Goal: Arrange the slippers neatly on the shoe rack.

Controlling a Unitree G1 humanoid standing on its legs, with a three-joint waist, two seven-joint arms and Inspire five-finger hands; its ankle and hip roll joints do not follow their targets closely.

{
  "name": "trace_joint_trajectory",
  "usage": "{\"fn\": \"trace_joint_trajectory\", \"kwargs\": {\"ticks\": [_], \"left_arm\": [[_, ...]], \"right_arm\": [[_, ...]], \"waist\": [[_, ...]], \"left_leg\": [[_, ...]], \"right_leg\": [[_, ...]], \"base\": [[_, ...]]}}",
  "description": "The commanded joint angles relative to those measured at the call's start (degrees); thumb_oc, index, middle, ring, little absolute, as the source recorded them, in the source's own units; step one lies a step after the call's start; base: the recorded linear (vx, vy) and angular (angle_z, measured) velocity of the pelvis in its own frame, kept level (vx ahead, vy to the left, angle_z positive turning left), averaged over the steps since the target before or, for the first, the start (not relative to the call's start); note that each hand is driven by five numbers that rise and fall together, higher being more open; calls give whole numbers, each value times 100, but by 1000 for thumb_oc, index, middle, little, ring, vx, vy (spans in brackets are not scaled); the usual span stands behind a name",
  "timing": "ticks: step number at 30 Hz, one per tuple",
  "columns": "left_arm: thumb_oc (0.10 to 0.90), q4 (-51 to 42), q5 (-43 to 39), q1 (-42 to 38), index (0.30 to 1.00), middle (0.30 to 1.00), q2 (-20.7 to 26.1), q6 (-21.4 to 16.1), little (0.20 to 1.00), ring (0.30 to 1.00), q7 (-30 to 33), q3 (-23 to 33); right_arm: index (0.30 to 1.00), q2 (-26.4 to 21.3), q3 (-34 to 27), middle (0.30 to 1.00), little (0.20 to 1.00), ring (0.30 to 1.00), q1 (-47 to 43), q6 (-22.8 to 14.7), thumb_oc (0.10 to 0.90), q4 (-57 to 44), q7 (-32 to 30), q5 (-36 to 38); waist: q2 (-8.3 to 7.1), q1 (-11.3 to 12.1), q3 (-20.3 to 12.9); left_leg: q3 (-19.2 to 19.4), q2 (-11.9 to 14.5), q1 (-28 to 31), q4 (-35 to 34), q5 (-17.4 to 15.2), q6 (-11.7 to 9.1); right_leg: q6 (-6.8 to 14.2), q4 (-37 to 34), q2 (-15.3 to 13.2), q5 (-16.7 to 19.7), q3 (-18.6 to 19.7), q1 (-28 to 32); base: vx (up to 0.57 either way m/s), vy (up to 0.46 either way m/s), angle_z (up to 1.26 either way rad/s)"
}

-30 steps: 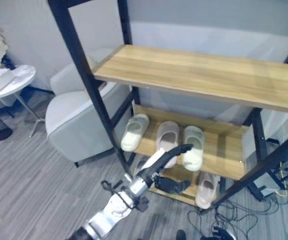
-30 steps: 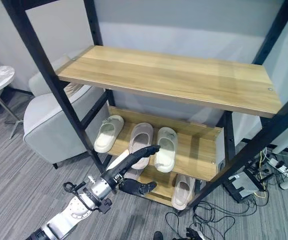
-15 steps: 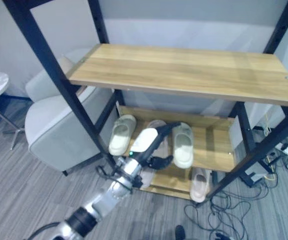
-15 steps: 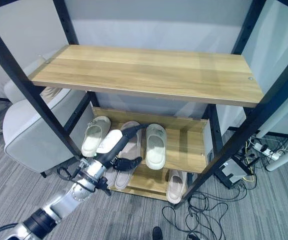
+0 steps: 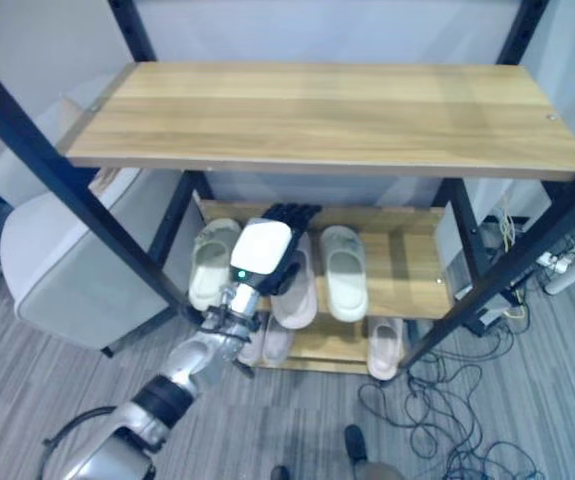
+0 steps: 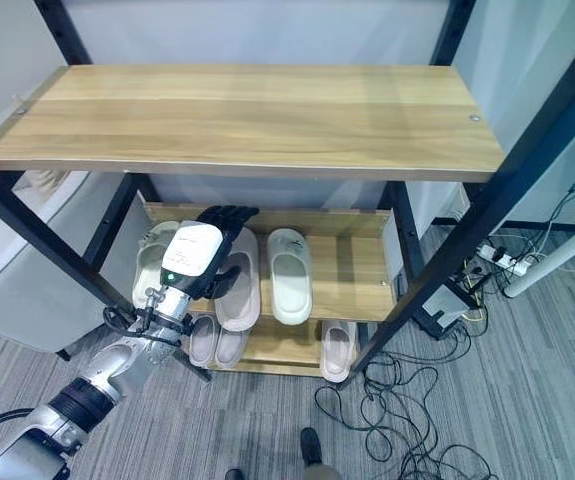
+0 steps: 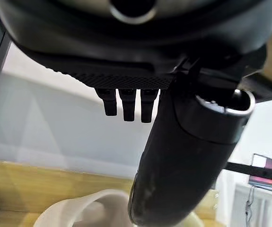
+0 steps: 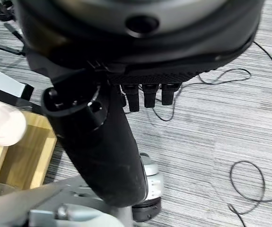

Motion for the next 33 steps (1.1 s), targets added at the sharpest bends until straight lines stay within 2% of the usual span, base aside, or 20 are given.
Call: {"fn": "trace_joint_trajectory", "kwargs": {"ticks": [1, 8, 11, 12, 14, 17, 18, 19, 20, 21, 22, 23, 24, 28, 31, 33], "left_arm": [[800, 6, 191, -1501, 900, 900, -55, 114, 900, 900, 639, 339], [800, 404, 236, -1760, 900, 900, 21, 276, 900, 900, 858, 295], [800, 1016, 205, -2093, 900, 900, 106, 507, 900, 900, 957, 132], [800, 1480, 189, -2365, 900, 900, 192, 663, 900, 900, 934, -23], [800, 1828, 154, -2531, 900, 900, 172, 712, 900, 900, 894, -156], [800, 1872, 142, -2570, 900, 900, 158, 703, 900, 900, 916, -181], [800, 2440, 185, -2766, 900, 900, 195, 838, 900, 900, 788, -408], [800, 2596, 186, -2838, 900, 900, 181, 851, 900, 900, 812, -461], [693, 2899, 125, -2966, 740, 740, 189, 849, 740, 740, 770, -575], [524, 2882, 141, -2979, 486, 486, 234, 860, 486, 486, 793, -565], [524, 2799, 105, -2967, 486, 486, 267, 838, 486, 486, 766, -538], [400, 2678, 86, -2951, 300, 300, 284, 813, 300, 300, 790, -481], [400, 2667, 88, -2943, 300, 300, 289, 815, 300, 300, 784, -475], [400, 1175, 104, -2553, 300, 300, 388, 560, 300, 300, 847, 17], [400, 0, -55, -2071, 300, 300, 381, 49, 300, 300, 949, 411], [400, -335, -145, -1904, 300, 300, 429, -85, 300, 300, 1024, 592]], "right_arm": [[900, -196, 41, 900, 900, 900, -193, -65, 800, 46, -155, -106], [900, -320, 49, 900, 900, 900, -333, -85, 800, 86, -184, -118], [900, -423, 80, 900, 900, 900, -507, -115, 800, 73, -239, -106], [900, -478, 142, 900, 900, 900, -626, -142, 800, 41, -266, -106], [900, -484, 182, 900, 900, 900, -702, -155, 800, 37, -268, -110], [900, -477, 171, 900, 900, 900, -713, -156, 800, 42, -268, -109], [900, -505, 278, 900, 900, 900, -843, -231, 800, -37, -292, -103], [900, -491, 279, 900, 900, 900, -881, -250, 800, -46, -303, -96], [900, -485, 334, 900, 900, 900, -951, -291, 800, -105, -313, -74], [900, -492, 338, 900, 900, 900, -963, -314, 800, -121, -329, -70], [900, -500, 342, 900, 900, 900, -976, -313, 800, -157, -320, -63], [900, -498, 333, 900, 900, 900, -964, -322, 800, -175, -307, -52], [900, -499, 336, 900, 900, 900, -963, -322, 800, -176, -306, -52], [900, -438, 264, 900, 900, 900, -785, -295, 800, -192, -274, -40], [900, -368, 206, 900, 900, 900, -661, -234, 800, -166, -227, -40], [900, -361, 161, 900, 900, 900, -585, -215, 800, -158, -211, -35]], "waist": [[61, -19, 273], [-4, -20, 384], [-32, -30, 457], [-36, -44, 516], [-38, -52, 551], [-42, -45, 559], [-42, -91, 636], [-53, -84, 664], [-58, -94, 718], [-58, -91, 737], [-64, -88, 754], [-69, -82, 760], [-68, -84, 760], [-90, -10, 734], [-85, 48, 661], [-75, 68, 624]], "left_leg": [[-202, 4, -215, -14, -233, -67], [-160, -12, -366, -14, -210, -46], [-115, -7, -485, -14, -176, -43], [-105, 0, -560, -14, -141, -37], [-103, -4, -597, -14, -122, -34], [-105, -4, -602, -14, -120, -33], [-98, -17, -653, -14, -102, -19], [-97, -18, -665, -14, -97, -17], [-65, -15, -674, -14, -86, -15], [-60, -23, -670, -14, -90, -14], [-53, -24, -664, -14, -90, -13], [-50, -24, -663, -14, -95, -10], [-49, -24, -661, -14, -95, -10], [-102, -36, -578, -14, -137, -1], [-139, -54, -469, -14, -172, -2], [-154, -60, -428, -14, -178, -3]], "right_leg": [[395, 1, 60, -898, -160, 560], [417, 7, 66, -822, -100, 389], [436, 10, 69, -766, -82, 253], [449, 11, 68, -740, -75, 174], [453, 14, 70, -726, -78, 132], [453, 15, 70, -725, -80, 127], [468, 34, 70, -686, -61, 55], [475, 40, 65, -680, -58, 38], [484, 59, 58, -663, -51, 13], [491, 59, 57, -657, -45, 8], [497, 61, 55, -658, -44, 9], [499, 59, 50, -654, -44, 13], [499, 59, 50, -654, -43, 14], [486, 58, 22, -721, -122, 126], [476, 71, 8, -770, -172, 243], [473, 73, -1, -779, -190, 290]], "base": [[-23, 25, -18], [-27, 23, -8], [-55, 21, -8], [-62, 27, -15], [-44, 20, -12], [-23, 12, -4], [-51, 32, 1], [-76, 42, 2], [-37, 27, 2], [-43, 20, 1], [0, 0, 0], [0, 0, 0], [-25, -3, -3], [-13, -10, -7], [4, -9, -2], [10, -8, -10]]}}
